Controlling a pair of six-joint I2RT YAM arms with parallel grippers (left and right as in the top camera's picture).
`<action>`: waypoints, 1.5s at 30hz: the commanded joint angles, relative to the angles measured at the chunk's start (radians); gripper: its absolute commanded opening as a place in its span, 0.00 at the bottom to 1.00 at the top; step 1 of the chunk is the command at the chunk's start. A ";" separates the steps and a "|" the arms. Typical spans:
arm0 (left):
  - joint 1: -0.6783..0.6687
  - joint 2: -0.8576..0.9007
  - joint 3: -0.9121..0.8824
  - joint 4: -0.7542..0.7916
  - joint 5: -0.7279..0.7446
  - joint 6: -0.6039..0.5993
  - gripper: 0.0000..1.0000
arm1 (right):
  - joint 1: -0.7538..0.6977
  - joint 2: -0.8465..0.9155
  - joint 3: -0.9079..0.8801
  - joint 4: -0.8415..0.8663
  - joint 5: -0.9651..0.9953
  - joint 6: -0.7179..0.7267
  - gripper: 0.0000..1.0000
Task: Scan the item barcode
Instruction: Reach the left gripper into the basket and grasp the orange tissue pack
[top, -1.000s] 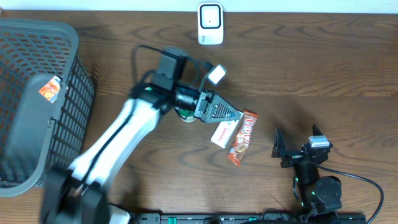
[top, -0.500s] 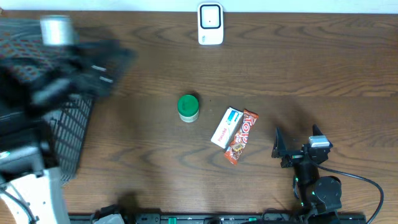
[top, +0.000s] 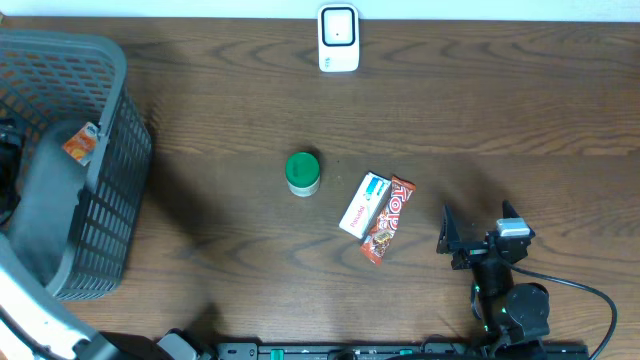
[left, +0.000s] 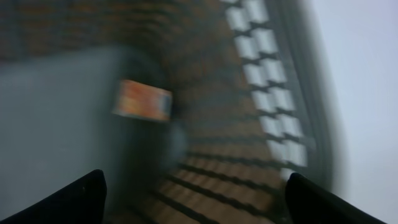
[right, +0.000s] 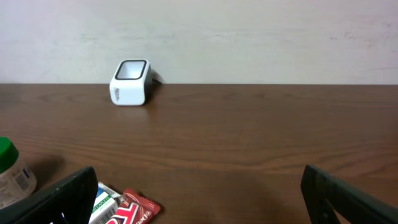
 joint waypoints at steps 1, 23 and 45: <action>-0.079 0.039 0.007 0.023 -0.300 0.084 0.86 | 0.008 -0.006 -0.001 -0.003 0.006 -0.008 0.99; -0.315 0.497 0.007 0.347 -0.578 0.148 0.94 | 0.008 -0.006 -0.001 -0.003 0.006 -0.008 0.99; -0.352 0.702 0.007 0.451 -0.574 0.245 0.95 | 0.008 -0.006 -0.001 -0.003 0.006 -0.008 0.99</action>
